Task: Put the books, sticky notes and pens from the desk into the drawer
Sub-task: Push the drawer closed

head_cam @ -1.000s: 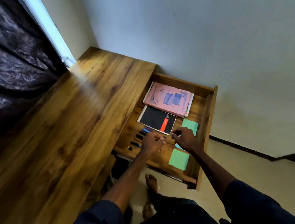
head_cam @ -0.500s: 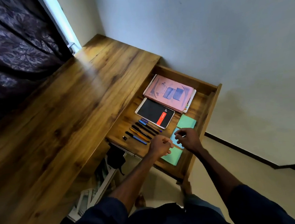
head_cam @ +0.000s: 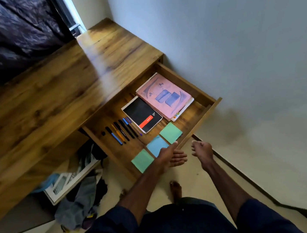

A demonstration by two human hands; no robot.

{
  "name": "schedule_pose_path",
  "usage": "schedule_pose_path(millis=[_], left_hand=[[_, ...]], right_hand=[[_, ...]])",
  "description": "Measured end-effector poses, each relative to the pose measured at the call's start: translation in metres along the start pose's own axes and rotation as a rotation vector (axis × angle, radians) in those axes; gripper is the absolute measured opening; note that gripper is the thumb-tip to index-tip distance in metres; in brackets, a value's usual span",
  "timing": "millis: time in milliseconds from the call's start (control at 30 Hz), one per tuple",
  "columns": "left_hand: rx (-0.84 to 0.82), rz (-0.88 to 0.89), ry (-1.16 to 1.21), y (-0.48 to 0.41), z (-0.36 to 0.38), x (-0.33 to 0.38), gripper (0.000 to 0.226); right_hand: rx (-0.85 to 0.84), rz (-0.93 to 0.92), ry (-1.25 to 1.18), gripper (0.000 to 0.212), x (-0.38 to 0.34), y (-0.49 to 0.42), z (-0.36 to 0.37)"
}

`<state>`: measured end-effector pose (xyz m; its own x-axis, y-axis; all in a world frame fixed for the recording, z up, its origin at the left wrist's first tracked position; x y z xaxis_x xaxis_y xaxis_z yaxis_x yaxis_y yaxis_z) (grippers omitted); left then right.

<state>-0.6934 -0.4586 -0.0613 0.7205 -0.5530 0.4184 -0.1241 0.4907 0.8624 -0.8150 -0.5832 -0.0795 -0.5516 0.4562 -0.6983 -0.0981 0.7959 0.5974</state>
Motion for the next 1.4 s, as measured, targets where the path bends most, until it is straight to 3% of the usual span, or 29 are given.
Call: schedule_pose_path(millis=[167, 300, 400, 867, 1400], left_hand=[[0.016, -0.179, 0.33, -0.014, 0.022, -0.036, 0.092], [0.069, -0.08, 0.874, -0.016, 0.031, -0.025, 0.082], [0.098, -0.02, 1.101, -0.015, 0.034, -0.011, 0.075], [0.23, 0.199, 1.359, -0.018, -0.026, 0.06, 0.085], [0.219, 0.295, 1.471, -0.057, -0.149, 0.197, 0.101]], right_hand=[[-0.346, 0.258, -0.238, 0.052, 0.022, -0.021, 0.025], [-0.533, 0.275, -0.326, 0.056, -0.001, -0.026, 0.049], [-0.55, 0.287, -0.357, 0.055, -0.013, -0.031, 0.056], [-0.583, 0.351, -0.452, 0.083, -0.093, -0.036, 0.107], [-0.597, 0.4, -0.51, 0.092, -0.219, -0.062, 0.267]])
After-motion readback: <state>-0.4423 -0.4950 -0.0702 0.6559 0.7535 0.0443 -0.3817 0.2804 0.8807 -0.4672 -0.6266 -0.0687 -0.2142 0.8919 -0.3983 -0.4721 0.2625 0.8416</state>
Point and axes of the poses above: each hand's wrist, its own y-axis away from the middle knuckle, its own z-axis out of the palm, x = y × z, the point moved 7 cm from there along -y, towards the middle knuckle, and after that the axes turned 3 degrees about y, right-handed, at the moved point
